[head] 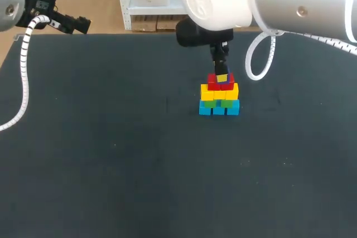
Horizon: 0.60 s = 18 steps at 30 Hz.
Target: Place the blue cubes, place green cubes on the blue cubes, place the yellow cubes on the green cubes, then place the red cubes on the yellow cubes, and place purple cube on the red cubes.
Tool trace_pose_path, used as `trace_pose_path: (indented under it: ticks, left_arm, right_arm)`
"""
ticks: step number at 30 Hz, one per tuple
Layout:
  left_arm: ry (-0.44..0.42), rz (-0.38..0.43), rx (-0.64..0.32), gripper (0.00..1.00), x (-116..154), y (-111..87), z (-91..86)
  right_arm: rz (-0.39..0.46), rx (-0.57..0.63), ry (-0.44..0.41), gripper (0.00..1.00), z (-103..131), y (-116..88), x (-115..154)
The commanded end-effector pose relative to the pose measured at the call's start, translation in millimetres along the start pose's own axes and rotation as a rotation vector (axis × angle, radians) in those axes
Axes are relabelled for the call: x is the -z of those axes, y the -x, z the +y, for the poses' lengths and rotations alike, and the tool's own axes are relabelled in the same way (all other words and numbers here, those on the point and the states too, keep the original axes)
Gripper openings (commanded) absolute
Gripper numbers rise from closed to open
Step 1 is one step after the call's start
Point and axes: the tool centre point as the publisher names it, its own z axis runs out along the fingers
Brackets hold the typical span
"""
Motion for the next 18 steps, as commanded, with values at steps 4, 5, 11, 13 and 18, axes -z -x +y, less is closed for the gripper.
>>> trace_pose_path:
  ticks: [4,5,11,13,18]
  left_arm:
    - [-0.003,-0.003,0.0,1.0,-1.0,-0.1,1.0]
    - [-0.003,-0.003,0.0,1.0,-1.0,-0.1,1.0]
    - [-0.003,-0.003,0.0,1.0,-1.0,-0.1,1.0]
    - [-0.003,-0.003,0.0,1.0,-1.0,-0.1,1.0]
    - [-0.003,-0.003,0.0,1.0,-1.0,-0.1,1.0]
  right_arm:
    - [-0.002,-0.001,0.004,0.0,-1.6,-0.4,-2.3]
    - [-0.003,-0.002,0.004,0.0,-1.7,-0.4,-2.4]
    - [-0.007,-0.004,0.0,0.0,-3.1,-0.4,-2.4]
    - [-0.007,-0.002,-0.001,0.0,-3.4,-0.2,-2.4]
    - [-0.009,-0.002,0.002,0.1,-4.6,-0.1,-3.2]
